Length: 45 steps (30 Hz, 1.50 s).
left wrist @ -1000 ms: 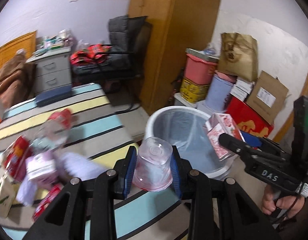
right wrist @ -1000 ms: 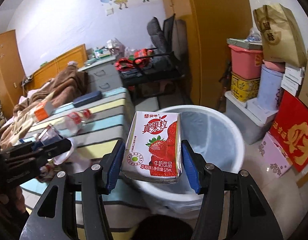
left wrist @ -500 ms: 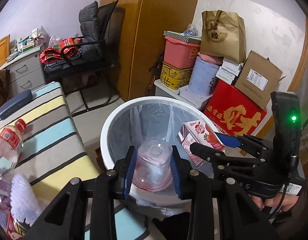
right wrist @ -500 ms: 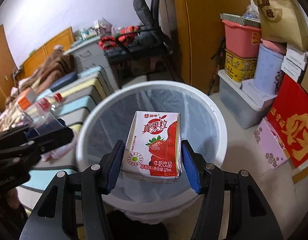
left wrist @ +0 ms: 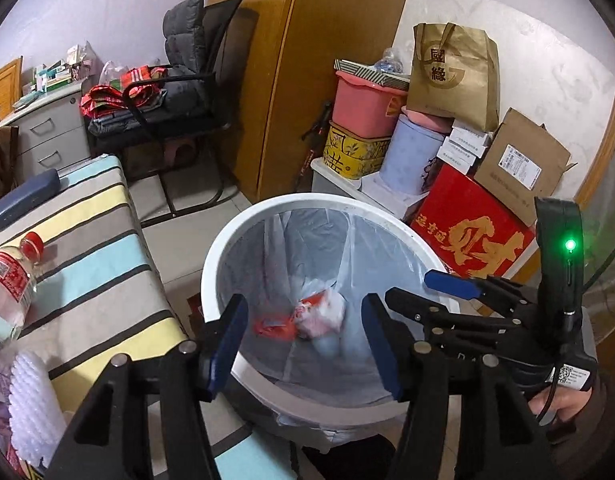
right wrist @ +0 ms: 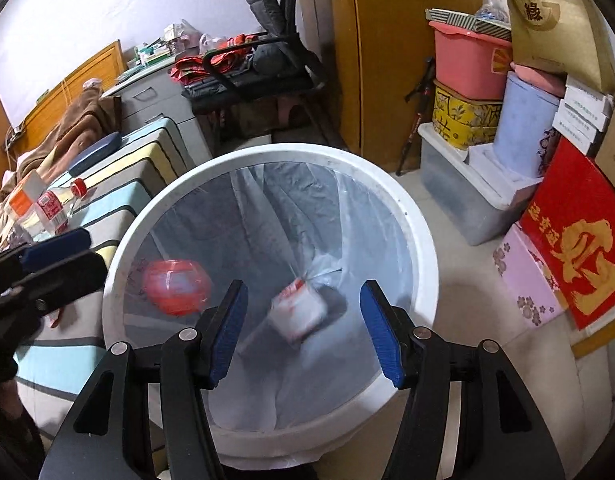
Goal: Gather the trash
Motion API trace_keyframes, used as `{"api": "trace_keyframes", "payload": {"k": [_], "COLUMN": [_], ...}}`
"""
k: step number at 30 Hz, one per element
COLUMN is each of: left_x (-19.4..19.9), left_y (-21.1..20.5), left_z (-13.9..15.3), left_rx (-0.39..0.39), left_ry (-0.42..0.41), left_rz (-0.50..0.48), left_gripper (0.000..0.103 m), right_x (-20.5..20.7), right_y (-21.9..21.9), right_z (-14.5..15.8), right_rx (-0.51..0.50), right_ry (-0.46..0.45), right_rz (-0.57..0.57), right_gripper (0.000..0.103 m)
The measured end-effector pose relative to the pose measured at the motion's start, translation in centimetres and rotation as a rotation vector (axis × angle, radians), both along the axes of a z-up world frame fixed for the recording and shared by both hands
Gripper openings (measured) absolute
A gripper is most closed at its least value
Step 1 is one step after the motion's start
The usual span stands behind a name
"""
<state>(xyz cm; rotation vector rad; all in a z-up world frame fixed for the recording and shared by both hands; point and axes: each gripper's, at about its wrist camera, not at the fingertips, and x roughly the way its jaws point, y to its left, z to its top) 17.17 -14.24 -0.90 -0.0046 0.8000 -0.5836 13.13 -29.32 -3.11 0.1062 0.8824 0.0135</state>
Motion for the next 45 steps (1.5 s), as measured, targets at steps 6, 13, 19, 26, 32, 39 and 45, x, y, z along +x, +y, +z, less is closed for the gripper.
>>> {"api": "trace_keyframes", "payload": {"k": [6,13,19,26,32,39,45], "left_x": [-1.0,-3.4,-5.5,-7.5,-8.8,-9.5,-8.9], "left_y": [1.4,4.2,7.5,12.5,16.6,20.2,21.5], "left_z": [0.8,2.1,3.2,3.2,2.1,0.1,-1.2], "left_rx": [0.015,0.020,0.040,0.043,0.061,0.081,0.083], "left_ry": [-0.027,-0.080,-0.134,-0.144,-0.127,-0.081,-0.049], "left_rz": [0.034,0.081,0.157,0.250,0.305,0.355,0.339], "left_gripper": [0.061,0.061,0.063,0.064,0.066,0.067,0.072], "right_x": [-0.7,-2.0,-2.9,-3.0,-2.8,-2.0,-1.4], "right_y": [0.3,2.1,4.4,7.4,10.5,13.7,16.4], "right_z": [1.1,2.6,3.6,4.0,4.0,3.7,3.4], "right_rx": [0.024,0.033,0.049,0.079,0.078,0.102,0.109], "right_ry": [-0.043,-0.107,-0.156,-0.182,-0.187,-0.172,-0.150], "right_rz": [-0.009,0.024,0.078,0.160,0.255,0.345,0.419], "right_gripper": [0.061,0.061,0.061,0.061,0.061,0.061,0.061]}}
